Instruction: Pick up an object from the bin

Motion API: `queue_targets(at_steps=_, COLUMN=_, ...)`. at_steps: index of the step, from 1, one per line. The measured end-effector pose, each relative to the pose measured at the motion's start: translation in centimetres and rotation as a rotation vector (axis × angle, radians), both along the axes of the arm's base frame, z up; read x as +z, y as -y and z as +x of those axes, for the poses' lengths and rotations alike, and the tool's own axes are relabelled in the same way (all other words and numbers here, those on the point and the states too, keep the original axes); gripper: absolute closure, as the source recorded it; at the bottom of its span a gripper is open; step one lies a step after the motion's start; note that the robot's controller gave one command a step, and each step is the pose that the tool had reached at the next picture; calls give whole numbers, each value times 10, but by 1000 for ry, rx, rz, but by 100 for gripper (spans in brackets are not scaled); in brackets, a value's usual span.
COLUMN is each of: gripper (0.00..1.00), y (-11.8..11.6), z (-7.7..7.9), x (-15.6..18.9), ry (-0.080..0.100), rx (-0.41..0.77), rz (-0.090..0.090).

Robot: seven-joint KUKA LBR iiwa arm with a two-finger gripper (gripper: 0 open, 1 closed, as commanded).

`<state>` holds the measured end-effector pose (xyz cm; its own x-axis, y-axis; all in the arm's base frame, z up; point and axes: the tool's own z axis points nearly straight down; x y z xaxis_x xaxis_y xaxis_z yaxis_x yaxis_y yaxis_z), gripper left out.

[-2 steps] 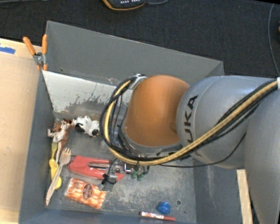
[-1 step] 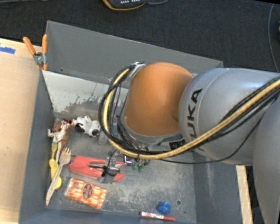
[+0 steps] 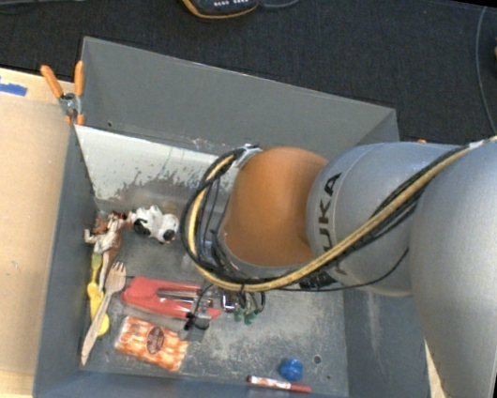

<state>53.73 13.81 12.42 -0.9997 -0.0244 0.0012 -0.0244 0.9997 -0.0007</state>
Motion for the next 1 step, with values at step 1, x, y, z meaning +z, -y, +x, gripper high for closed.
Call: queue_targets(at_steps=1, gripper=0, y=0, z=-21, x=-27, ry=12, rx=-82, rz=4)
